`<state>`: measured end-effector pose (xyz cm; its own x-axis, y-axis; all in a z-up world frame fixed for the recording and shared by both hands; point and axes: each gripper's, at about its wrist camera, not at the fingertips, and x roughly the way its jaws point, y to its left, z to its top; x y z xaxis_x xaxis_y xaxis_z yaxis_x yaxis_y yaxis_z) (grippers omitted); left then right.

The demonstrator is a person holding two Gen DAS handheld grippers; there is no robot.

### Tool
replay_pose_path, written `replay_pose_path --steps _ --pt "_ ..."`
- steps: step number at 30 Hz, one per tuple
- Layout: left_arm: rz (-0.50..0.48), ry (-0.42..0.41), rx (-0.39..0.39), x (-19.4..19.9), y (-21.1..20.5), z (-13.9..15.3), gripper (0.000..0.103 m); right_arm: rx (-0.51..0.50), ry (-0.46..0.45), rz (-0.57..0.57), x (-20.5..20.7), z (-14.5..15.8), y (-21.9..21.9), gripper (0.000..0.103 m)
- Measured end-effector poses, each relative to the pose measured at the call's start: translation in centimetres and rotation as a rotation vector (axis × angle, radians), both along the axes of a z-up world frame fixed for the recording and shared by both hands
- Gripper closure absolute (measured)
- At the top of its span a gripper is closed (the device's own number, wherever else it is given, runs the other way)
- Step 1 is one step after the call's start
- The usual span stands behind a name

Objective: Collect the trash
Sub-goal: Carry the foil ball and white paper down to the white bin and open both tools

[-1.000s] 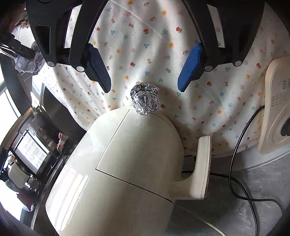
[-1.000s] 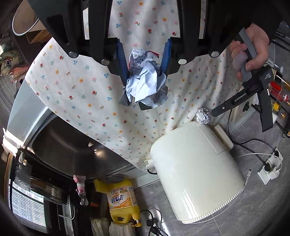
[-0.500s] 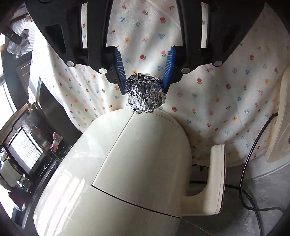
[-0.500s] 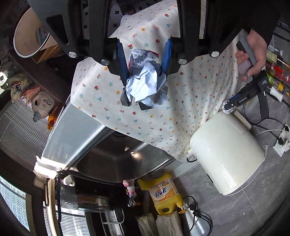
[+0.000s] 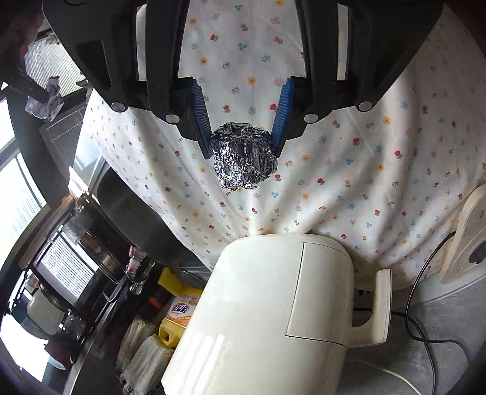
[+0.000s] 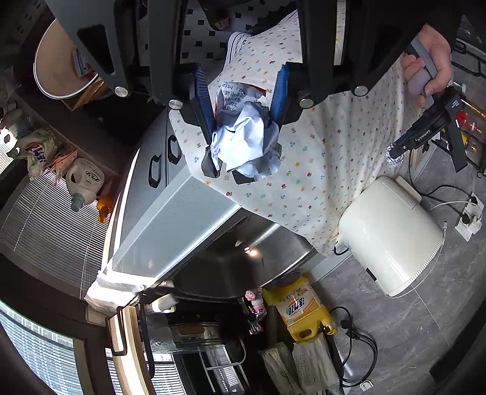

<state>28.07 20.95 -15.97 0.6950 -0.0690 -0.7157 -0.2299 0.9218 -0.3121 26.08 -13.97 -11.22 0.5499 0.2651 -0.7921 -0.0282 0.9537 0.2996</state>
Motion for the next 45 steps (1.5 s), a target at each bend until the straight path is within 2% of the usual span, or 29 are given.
replay_pose_path --steps 13,24,26,28,29,33,36,45 --pt "-0.186 -0.006 0.0 -1.0 -13.6 1.5 0.064 0.001 -0.004 -0.11 -5.1 0.2 -10.8 0.068" --pt "-0.375 0.046 -0.004 -1.9 -25.1 -0.3 0.064 -0.025 0.074 -0.307 -11.3 -2.6 -22.6 0.066" --pt "-0.405 0.059 -0.005 -2.0 -27.1 -0.8 0.064 -0.029 0.09 -0.333 -12.2 -3.1 -24.3 0.062" --pt "-0.437 0.074 -0.008 -2.0 -29.2 -1.4 0.064 -0.035 0.11 -0.351 -13.0 -3.6 -25.8 0.055" --pt "-0.453 0.079 -0.008 -2.1 -30.2 -1.6 0.064 -0.035 0.118 -0.359 -13.5 -3.8 -26.4 0.048" --pt "-0.518 0.095 -0.017 -2.4 -34.7 -2.3 0.064 -0.037 0.121 -0.378 -15.1 -4.3 -28.7 0.036" --pt "-0.572 0.105 -0.02 -2.8 -38.0 -2.9 0.064 -0.034 0.125 -0.407 -16.4 -4.5 -30.7 0.032" --pt "-0.739 0.175 -0.001 -4.5 -46.6 -5.0 0.064 -0.009 0.142 -0.514 -20.5 -5.6 -36.0 0.031"
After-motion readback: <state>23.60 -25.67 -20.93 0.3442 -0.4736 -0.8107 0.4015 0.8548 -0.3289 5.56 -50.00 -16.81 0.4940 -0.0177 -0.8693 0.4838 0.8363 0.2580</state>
